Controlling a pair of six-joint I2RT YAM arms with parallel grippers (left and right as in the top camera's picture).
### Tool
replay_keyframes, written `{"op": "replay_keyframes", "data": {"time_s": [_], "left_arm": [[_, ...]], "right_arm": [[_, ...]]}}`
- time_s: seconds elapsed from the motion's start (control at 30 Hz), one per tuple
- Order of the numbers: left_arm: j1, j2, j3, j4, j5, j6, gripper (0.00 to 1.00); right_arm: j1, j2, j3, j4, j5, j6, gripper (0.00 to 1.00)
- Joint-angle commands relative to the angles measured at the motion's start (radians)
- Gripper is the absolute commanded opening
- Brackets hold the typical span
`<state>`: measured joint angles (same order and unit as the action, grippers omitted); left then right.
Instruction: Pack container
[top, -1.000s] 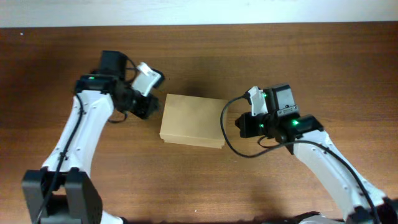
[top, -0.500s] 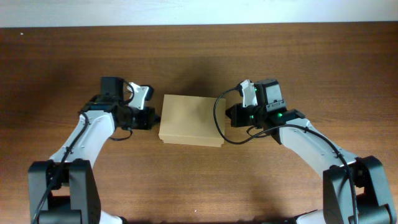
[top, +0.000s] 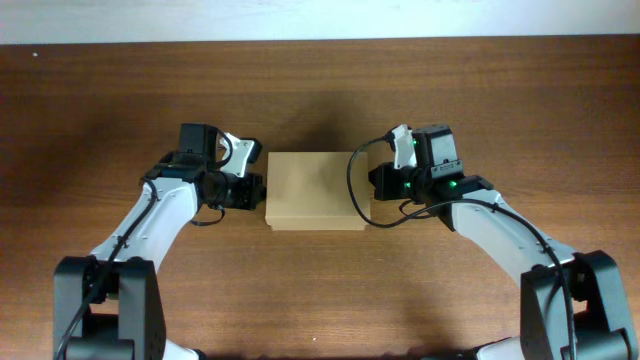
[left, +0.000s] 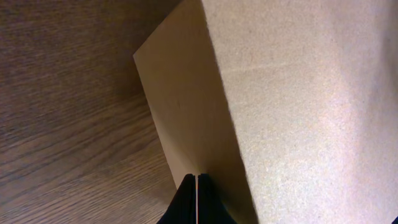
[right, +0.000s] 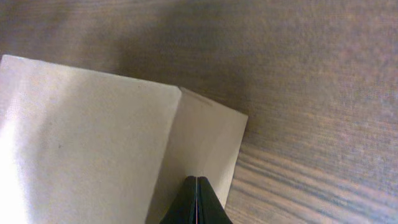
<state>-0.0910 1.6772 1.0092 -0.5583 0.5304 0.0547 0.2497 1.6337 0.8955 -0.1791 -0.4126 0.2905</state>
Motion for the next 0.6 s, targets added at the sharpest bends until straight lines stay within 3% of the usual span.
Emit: {"op": "replay_keyframes", "data": {"time_s": [0.0,0.13,0.27,0.57], "left_arm": [[-0.018,-0.010,-0.004,0.006,0.018,-0.010,0.02],[-0.018,-0.063,0.017,0.005,-0.081,-0.010,0.02],[-0.018,-0.229,0.019,-0.021,-0.087,-0.010,0.02],[-0.018,-0.792,0.019,-0.393,-0.085,0.021,0.02]], "right_arm": [[-0.045,-0.021,0.026,-0.021,-0.021,0.019,0.04],[-0.124,-0.103,0.046,-0.044,-0.019,0.015,0.04],[-0.152,-0.241,0.060,-0.098,0.009,-0.005,0.04],[-0.081,-0.814,0.060,-0.653,0.008,-0.005,0.04]]}}
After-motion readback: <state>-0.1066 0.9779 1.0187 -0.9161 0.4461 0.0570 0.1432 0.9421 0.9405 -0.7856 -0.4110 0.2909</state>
